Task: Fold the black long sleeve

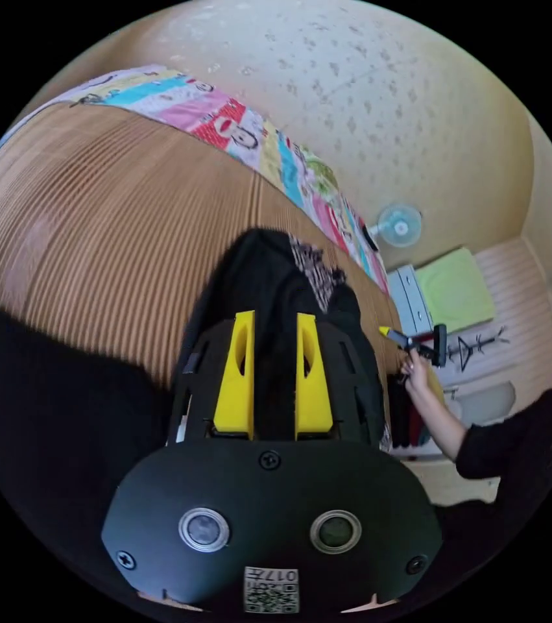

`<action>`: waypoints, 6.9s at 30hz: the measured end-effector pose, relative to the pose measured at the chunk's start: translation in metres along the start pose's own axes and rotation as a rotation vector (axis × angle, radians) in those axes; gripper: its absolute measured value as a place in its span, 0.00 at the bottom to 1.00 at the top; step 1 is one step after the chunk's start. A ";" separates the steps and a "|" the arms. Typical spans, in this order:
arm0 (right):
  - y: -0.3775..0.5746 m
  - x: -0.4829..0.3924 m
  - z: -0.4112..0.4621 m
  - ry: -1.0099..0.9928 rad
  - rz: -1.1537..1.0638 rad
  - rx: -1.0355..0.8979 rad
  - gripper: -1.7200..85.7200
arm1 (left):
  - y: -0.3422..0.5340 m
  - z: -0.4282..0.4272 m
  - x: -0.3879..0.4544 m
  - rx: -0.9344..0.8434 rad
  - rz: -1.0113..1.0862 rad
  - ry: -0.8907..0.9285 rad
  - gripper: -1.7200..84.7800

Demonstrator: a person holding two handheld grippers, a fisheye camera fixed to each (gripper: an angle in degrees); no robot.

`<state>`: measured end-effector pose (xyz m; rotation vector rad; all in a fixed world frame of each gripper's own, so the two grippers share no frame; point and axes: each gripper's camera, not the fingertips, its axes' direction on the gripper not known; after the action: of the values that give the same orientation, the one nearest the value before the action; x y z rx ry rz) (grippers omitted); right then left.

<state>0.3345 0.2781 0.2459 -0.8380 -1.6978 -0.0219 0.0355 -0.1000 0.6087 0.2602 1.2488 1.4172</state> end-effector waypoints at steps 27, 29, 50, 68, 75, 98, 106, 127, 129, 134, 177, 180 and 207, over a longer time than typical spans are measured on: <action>0.203 -0.009 -0.085 0.025 0.176 -0.358 0.06 | 0.196 -0.190 -0.013 -0.249 -0.232 -0.139 0.06; 0.206 -0.003 -0.088 0.016 0.177 -0.319 0.09 | 0.204 -0.193 -0.029 -0.251 -0.271 -0.140 0.07; 0.154 0.067 -0.206 0.083 0.249 -0.088 0.13 | 0.194 -0.262 -0.082 -0.324 -0.260 -0.057 0.07; 0.220 0.049 -0.106 0.129 0.157 -0.578 0.07 | 0.212 -0.348 -0.132 -0.444 -0.310 0.009 0.09; 0.211 0.052 -0.130 0.060 0.243 -0.486 0.10 | 0.272 -0.438 -0.201 0.267 -0.963 0.199 0.15; 0.189 0.022 -0.133 -0.250 0.158 -0.385 0.04 | 0.321 -0.376 -0.217 0.434 -1.373 0.277 0.04; 0.119 -0.012 -0.115 -0.221 -0.039 -0.253 0.04 | 0.245 -0.418 -0.092 0.362 -0.700 -0.109 0.01; -0.085 -0.019 -0.020 -0.284 -0.189 -0.080 0.05 | 0.099 -0.371 0.090 0.574 0.206 -0.073 0.01; -0.061 0.002 -0.056 -0.338 -0.154 -0.018 0.05 | 0.066 -0.309 0.129 0.538 0.310 0.066 0.01; 0.013 0.079 -0.134 -0.353 0.029 0.073 0.06 | 0.006 -0.114 0.226 0.286 0.475 0.353 0.03; 0.020 0.148 -0.106 -0.165 0.262 -0.022 0.05 | -0.022 -0.051 -0.044 -0.023 -0.328 -0.101 0.15; 0.016 0.143 -0.104 -0.137 0.262 -0.030 0.05 | -0.004 -0.040 -0.043 -0.053 -0.340 -0.137 0.11; 0.164 0.216 -0.228 0.129 0.703 0.036 0.14 | 0.010 -0.109 -0.004 -0.022 -0.112 -0.152 0.12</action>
<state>0.6014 0.4114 0.4367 -1.3340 -1.2070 0.4222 -0.0506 -0.1577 0.5742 0.2732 1.1060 1.2904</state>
